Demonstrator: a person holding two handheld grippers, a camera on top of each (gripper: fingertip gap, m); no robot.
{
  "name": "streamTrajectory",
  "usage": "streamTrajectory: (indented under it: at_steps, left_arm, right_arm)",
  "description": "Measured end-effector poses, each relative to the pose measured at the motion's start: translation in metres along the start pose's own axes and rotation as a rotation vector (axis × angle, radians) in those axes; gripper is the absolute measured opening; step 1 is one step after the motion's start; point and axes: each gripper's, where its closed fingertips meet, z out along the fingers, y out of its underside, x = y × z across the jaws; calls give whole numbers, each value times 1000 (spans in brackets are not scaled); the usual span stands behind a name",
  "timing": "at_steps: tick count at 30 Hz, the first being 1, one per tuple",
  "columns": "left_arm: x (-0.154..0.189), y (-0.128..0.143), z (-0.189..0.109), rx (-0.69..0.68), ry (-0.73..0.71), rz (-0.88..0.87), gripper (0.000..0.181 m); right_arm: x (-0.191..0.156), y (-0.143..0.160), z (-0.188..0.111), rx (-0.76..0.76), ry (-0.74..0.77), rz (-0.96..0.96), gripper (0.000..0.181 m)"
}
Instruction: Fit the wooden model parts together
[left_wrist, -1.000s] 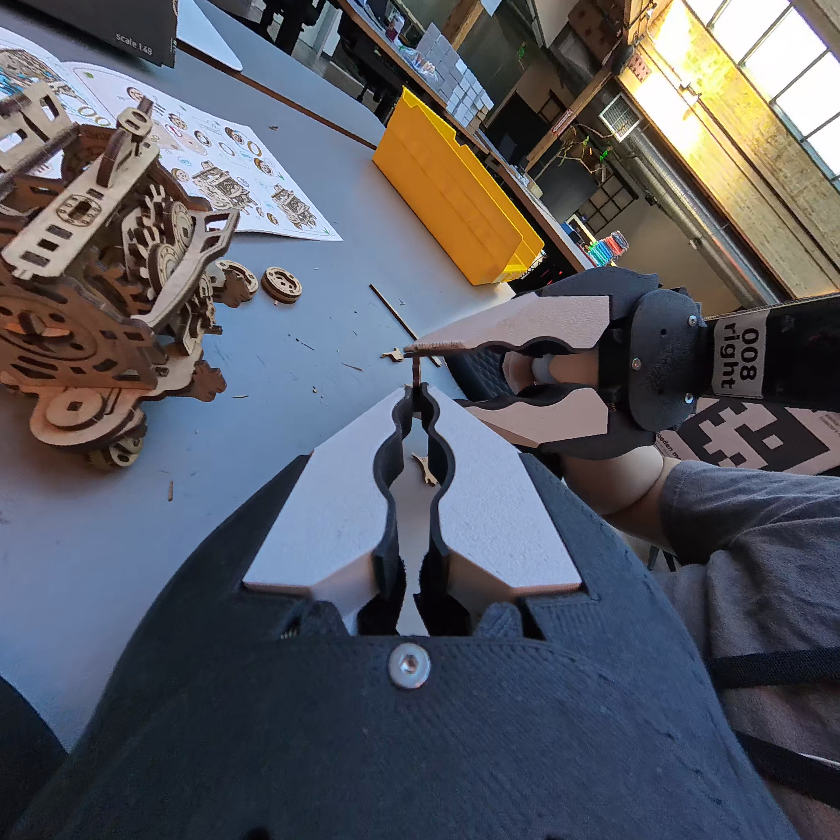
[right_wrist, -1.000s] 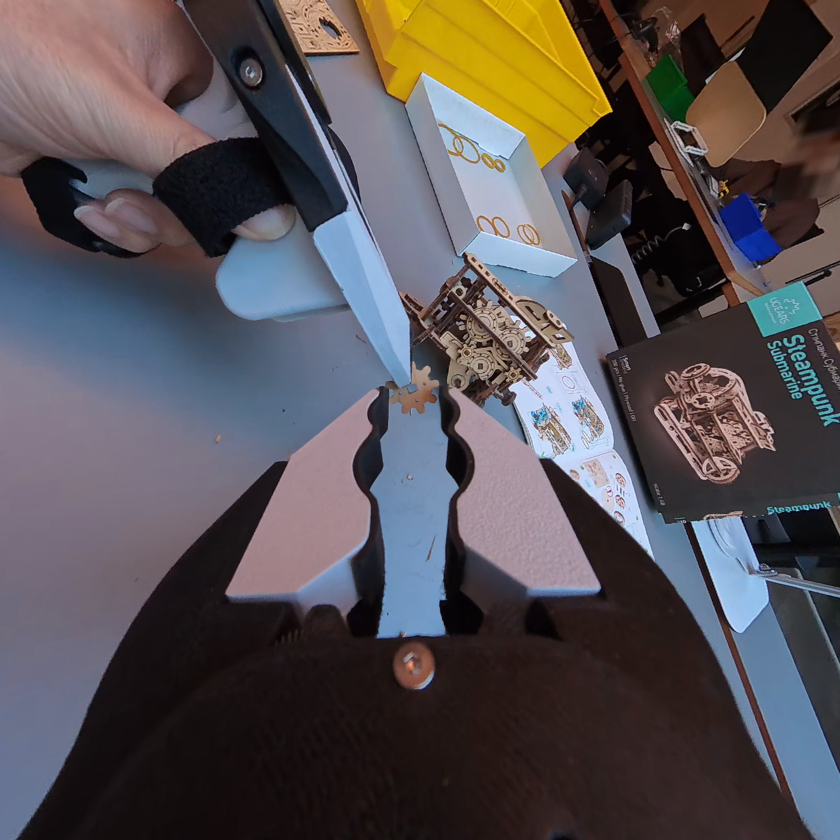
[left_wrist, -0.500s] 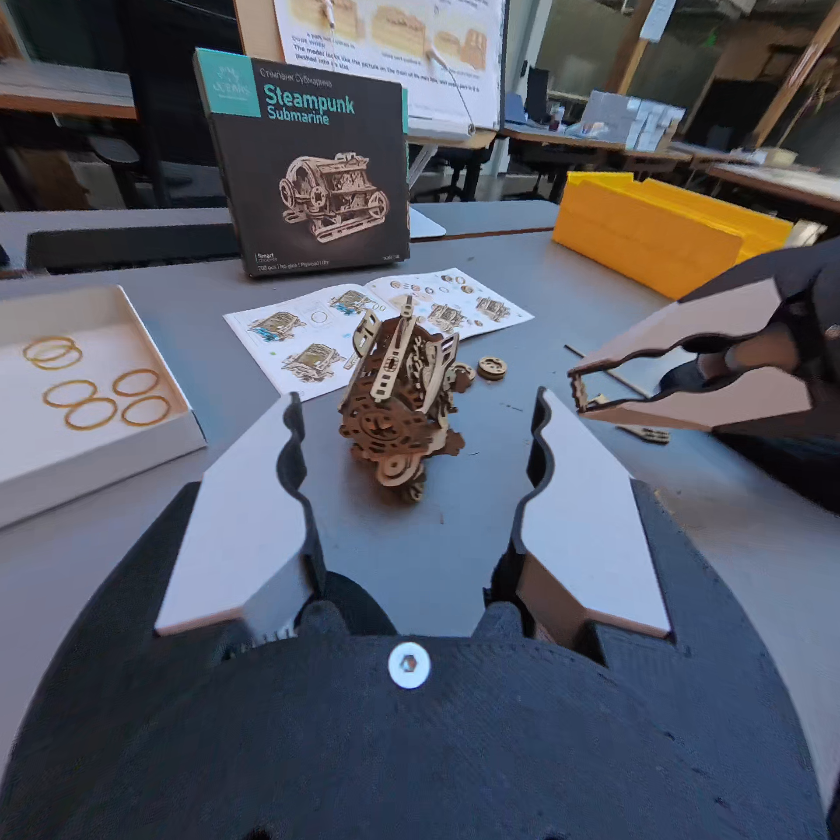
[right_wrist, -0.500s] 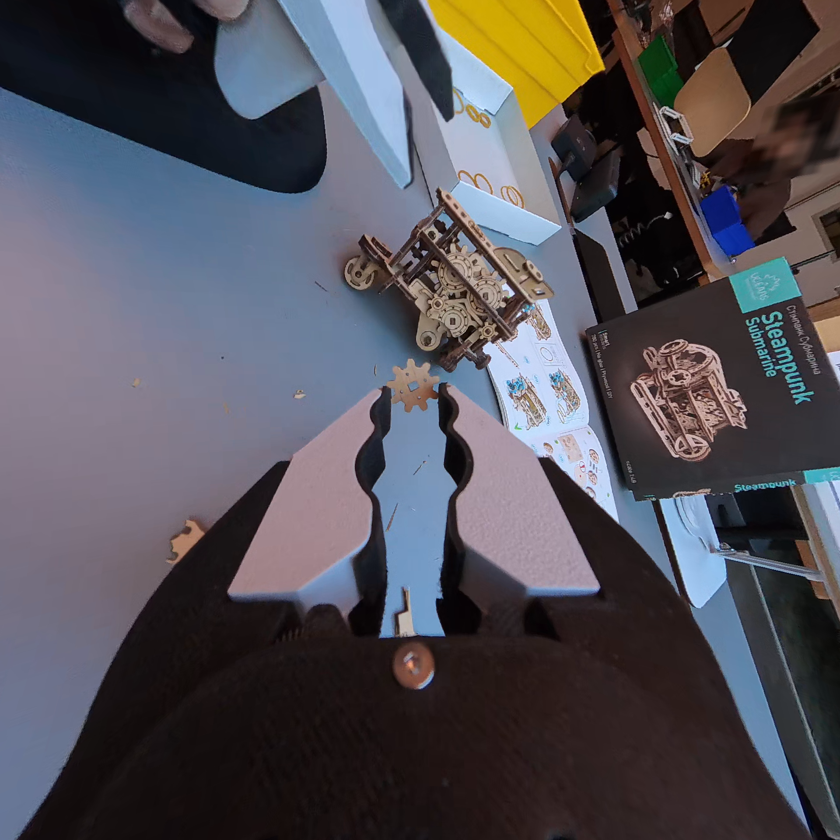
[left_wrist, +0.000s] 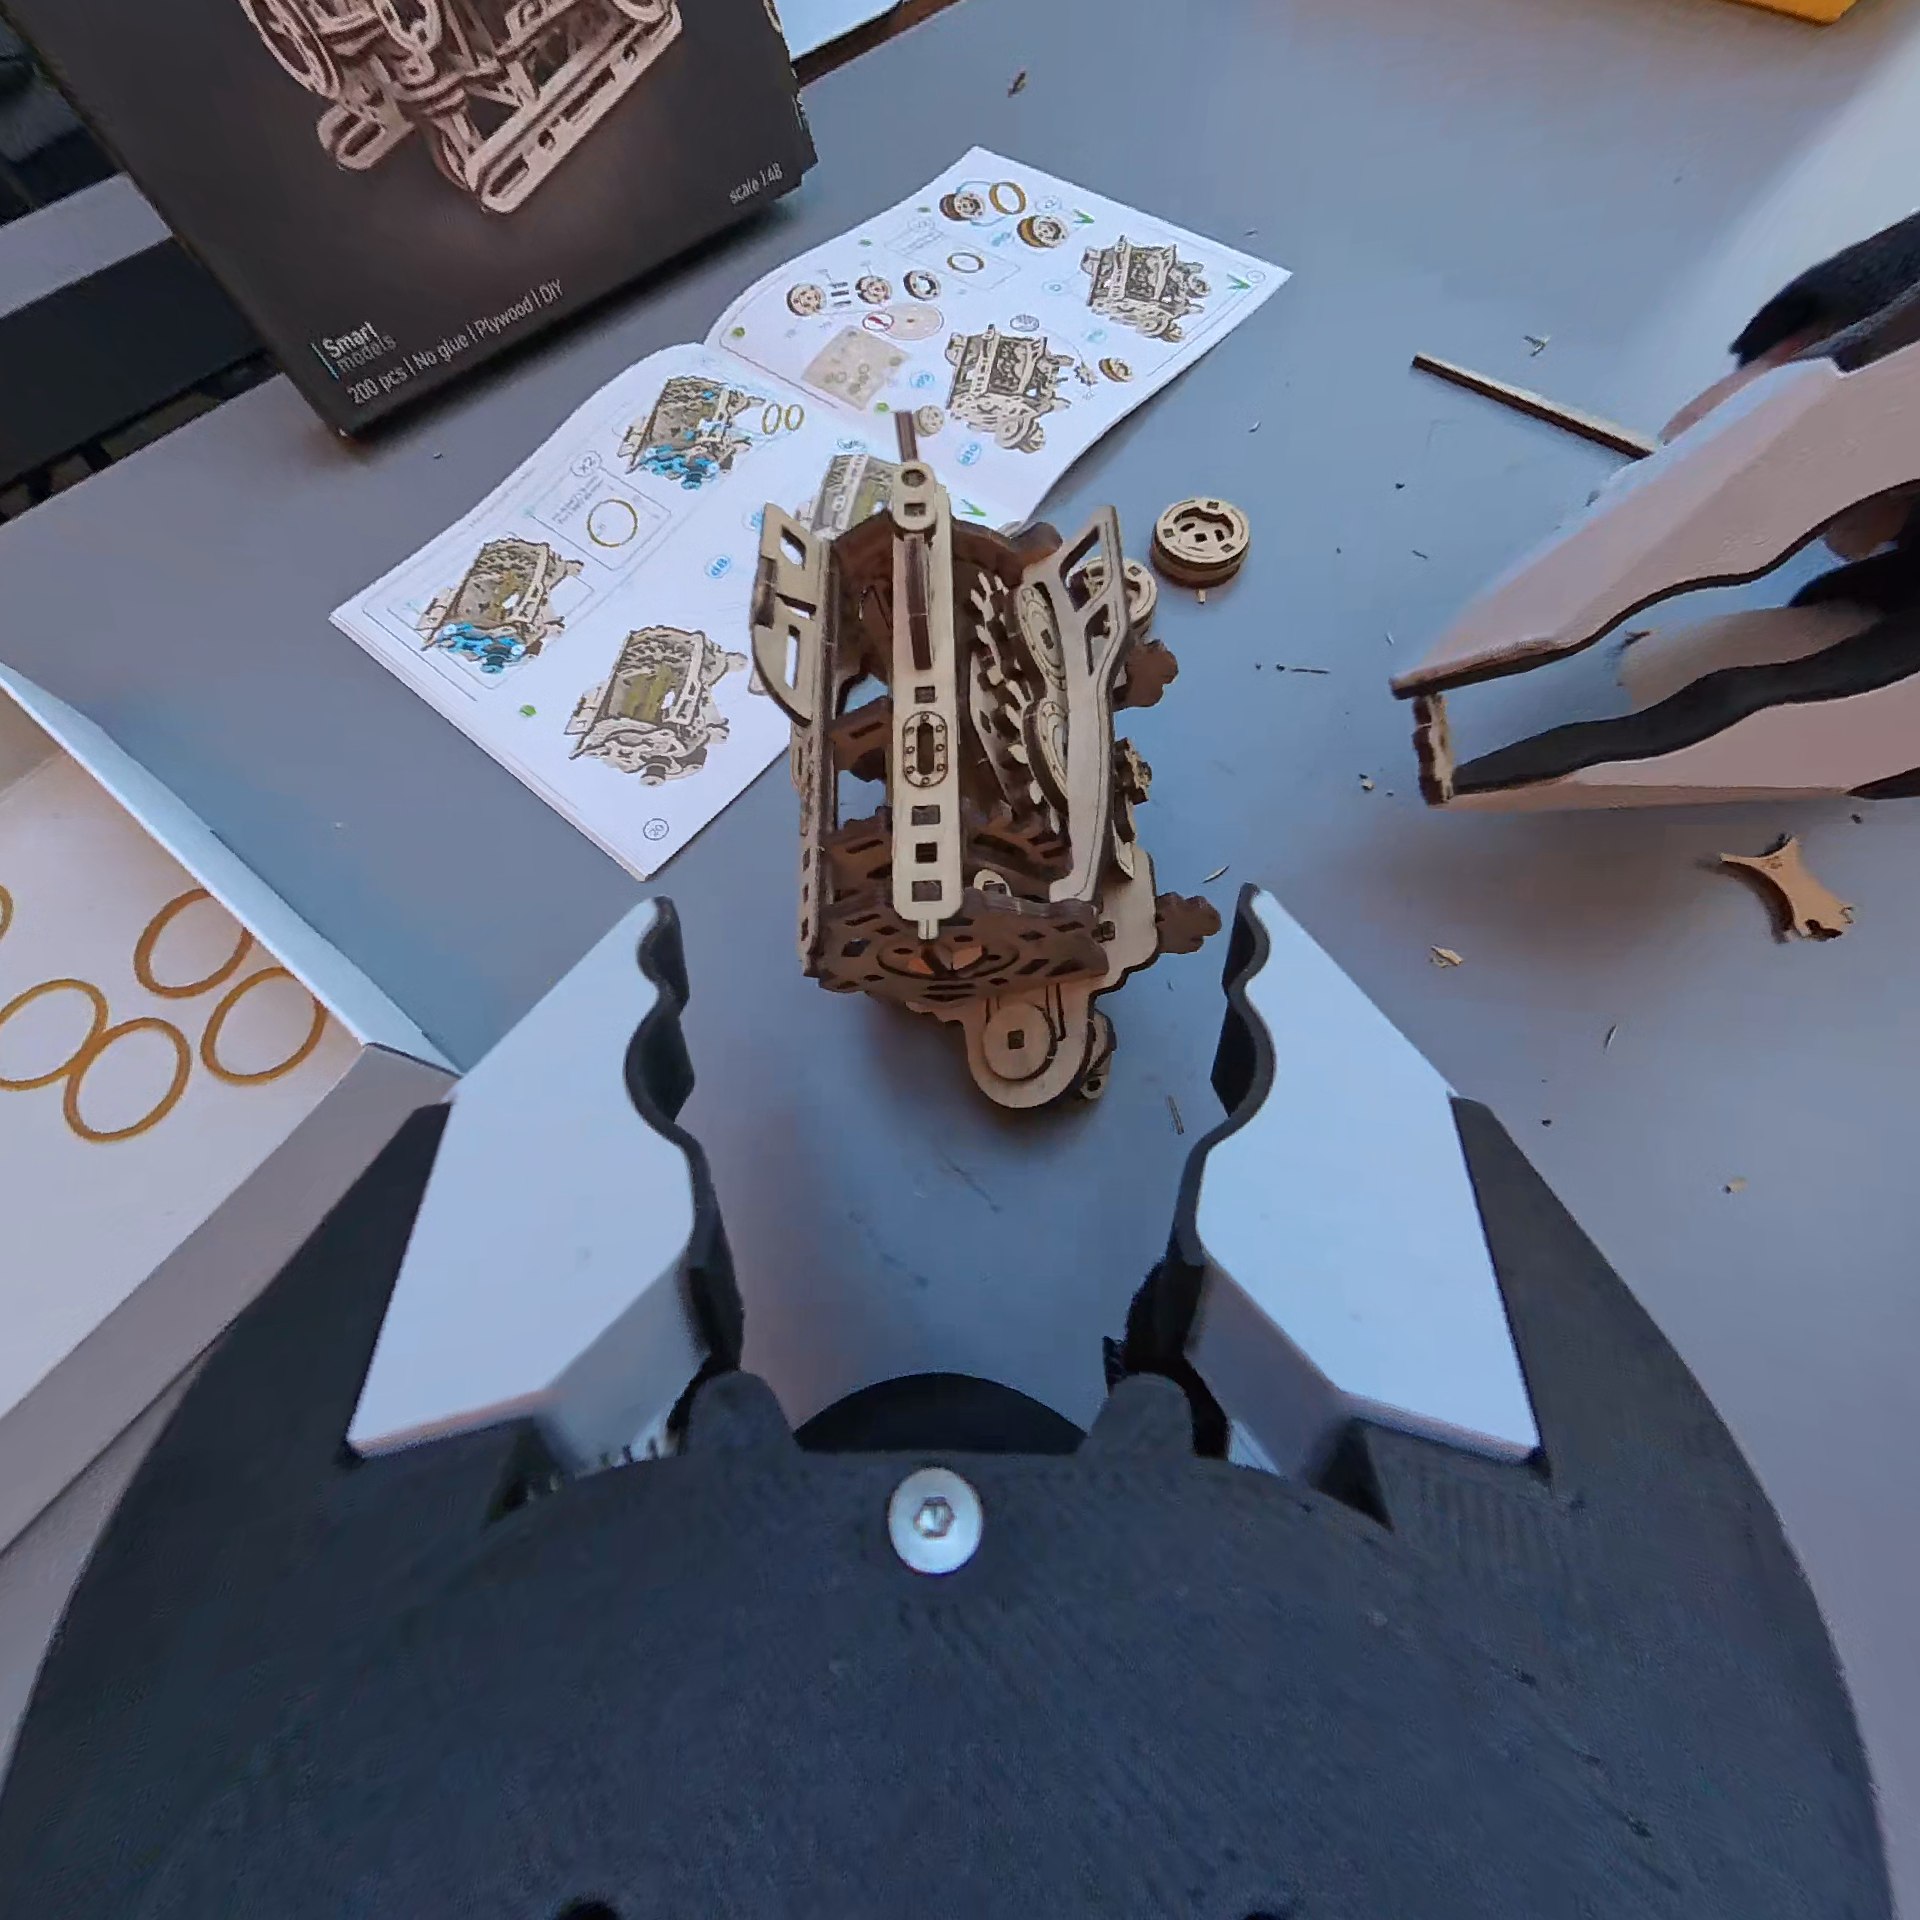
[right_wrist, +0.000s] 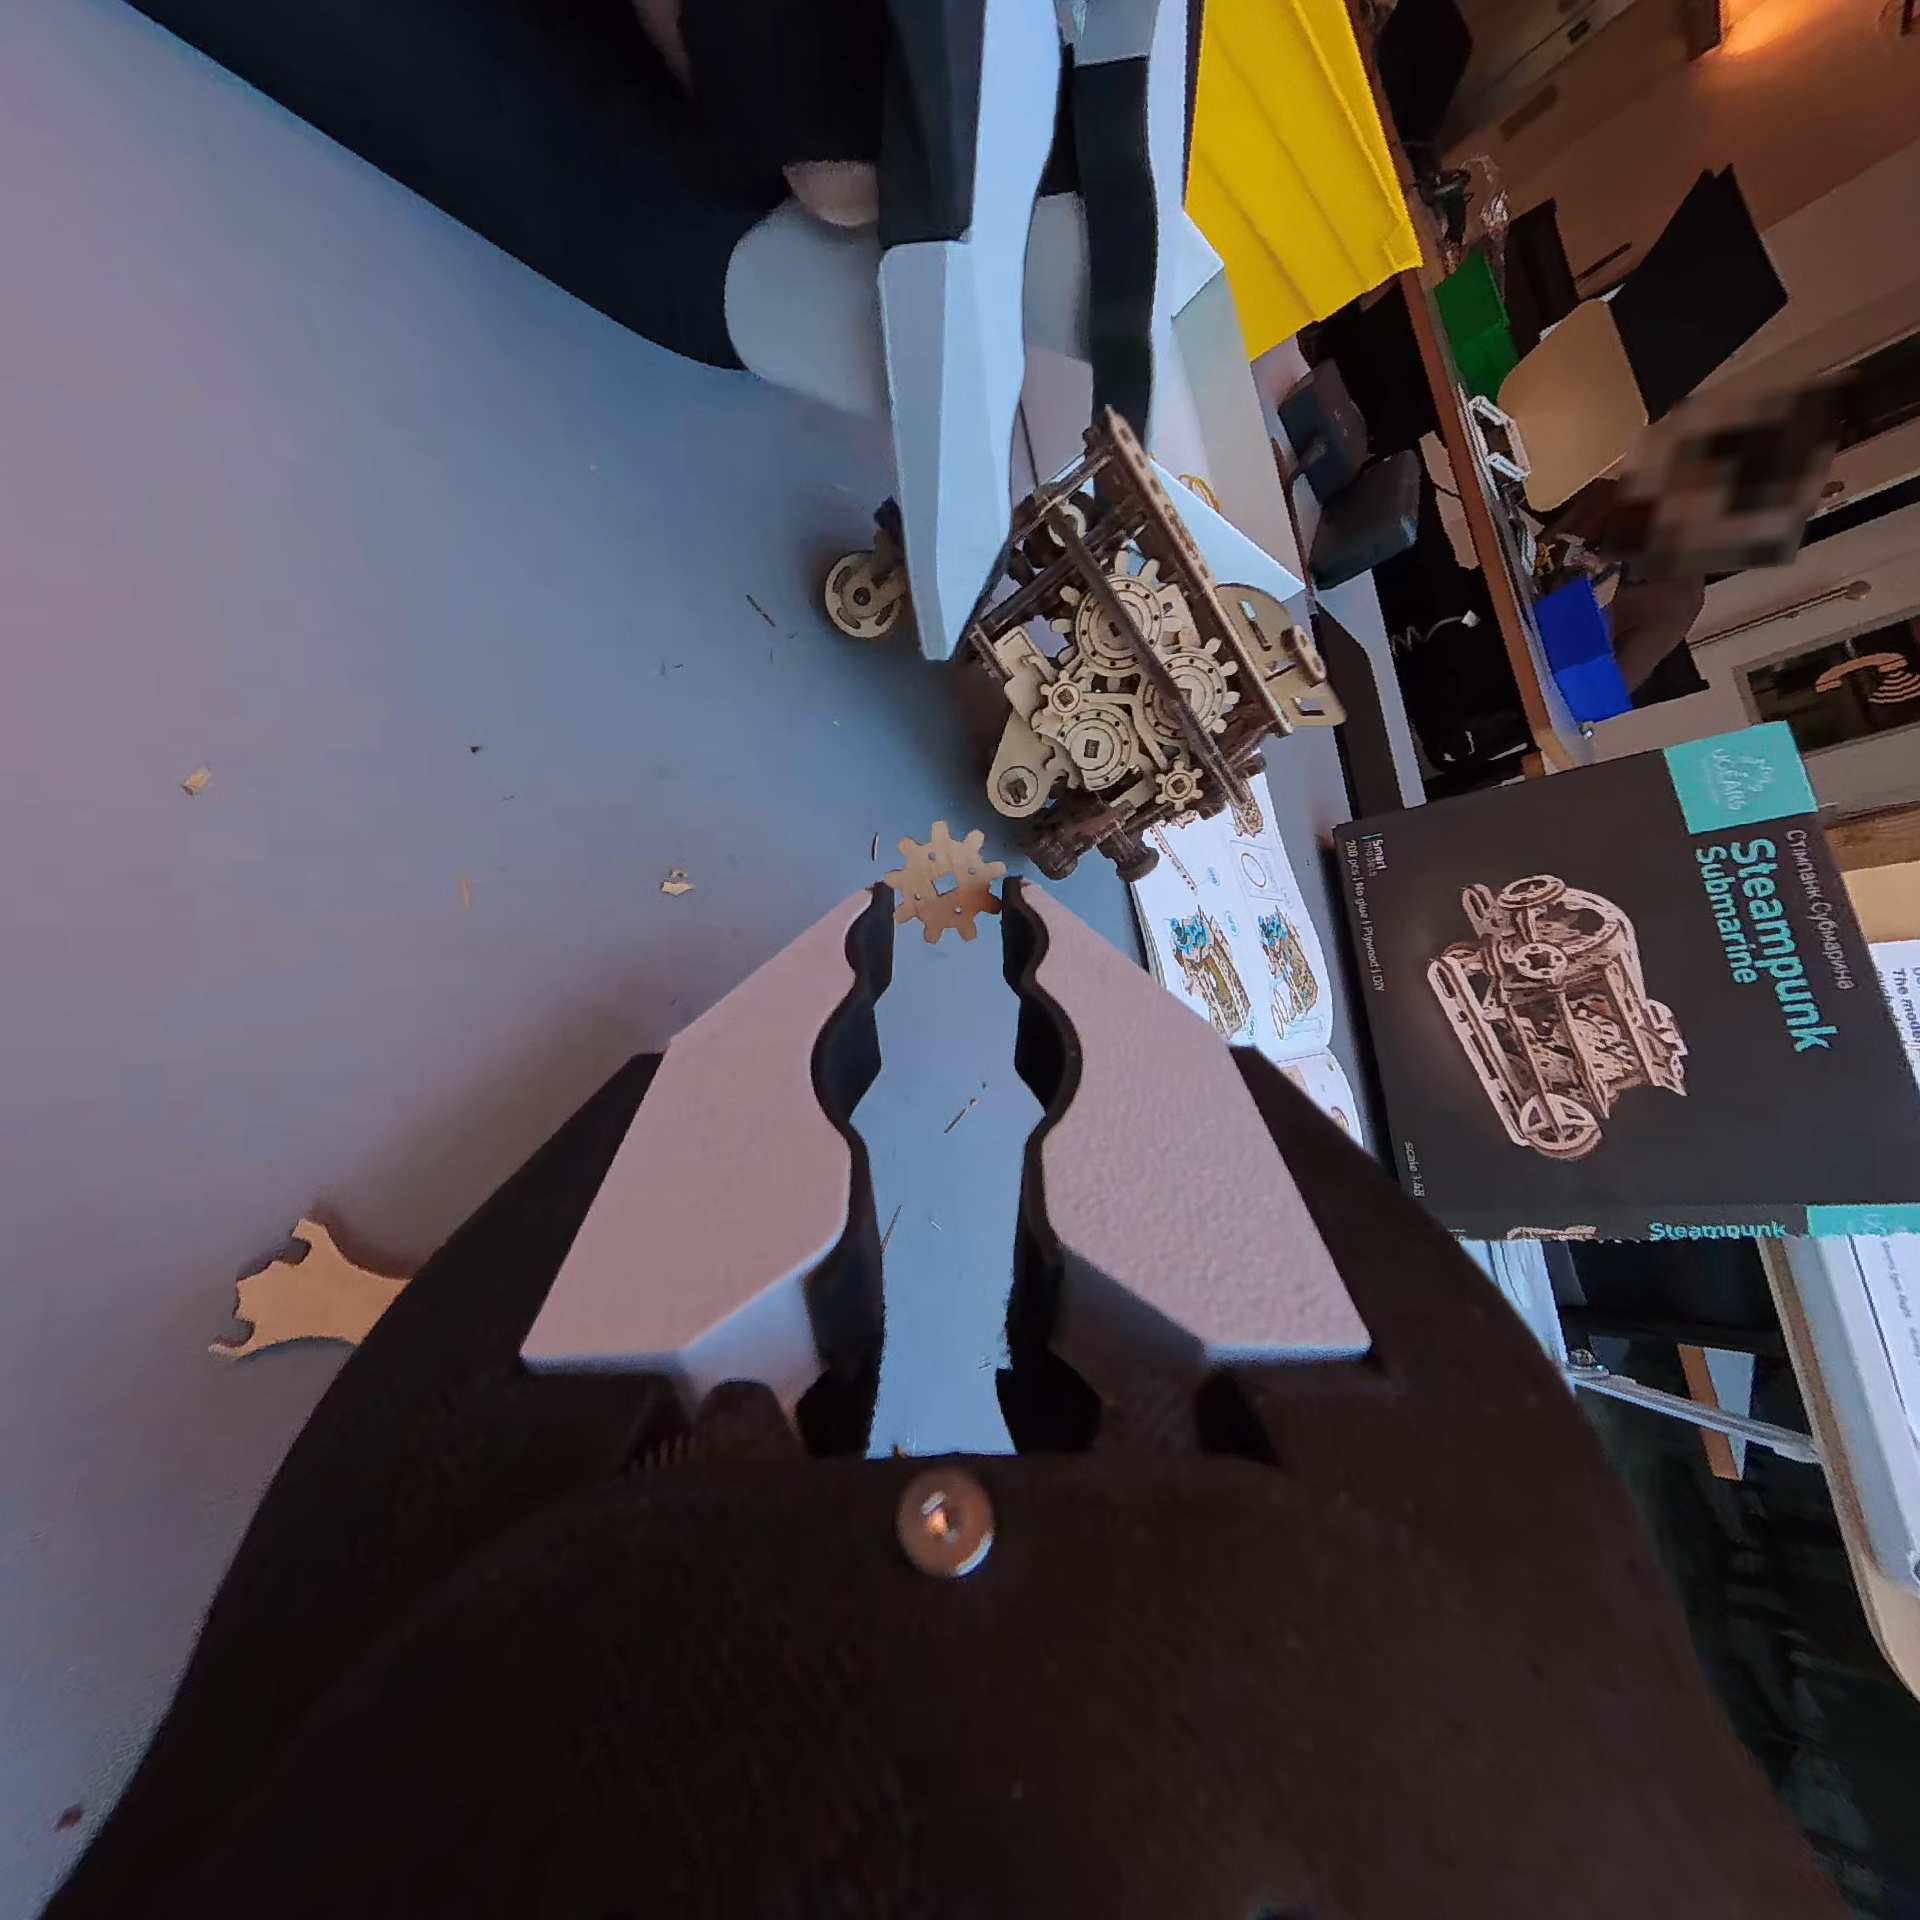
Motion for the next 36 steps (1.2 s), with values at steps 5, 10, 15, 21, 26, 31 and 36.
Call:
streamTrajectory:
  at_steps: [5, 10, 15, 21, 26, 31, 36]
  left_arm:
    - [7, -3, -1, 16, 128, -87, 79]
    - [5, -8, -6, 50, 214, -207, 53]
    - [2, -9, -8, 60, 299, -329, 52]
    - [-1, -10, -8, 52, 334, -367, 52]
    - [-4, -9, -8, 42, 381, -415, 52]
    - [-5, -9, -8, 35, 410, -422, 52]
    - [-6, -9, -8, 35, 428, -432, 52]
  right_arm:
    - [5, 2, 8, 13, 14, -21, 20]
    - [12, -3, 18, 51, 31, -50, 20]
    - [15, -2, 29, 65, 28, -84, 20]
    - [19, -6, 35, 102, 31, -115, 20]
    - [23, -8, 41, 119, 39, -144, 20]
    - [28, -8, 45, 109, 57, -208, 20]
    - [25, -6, 48, 88, 51, -254, 20]
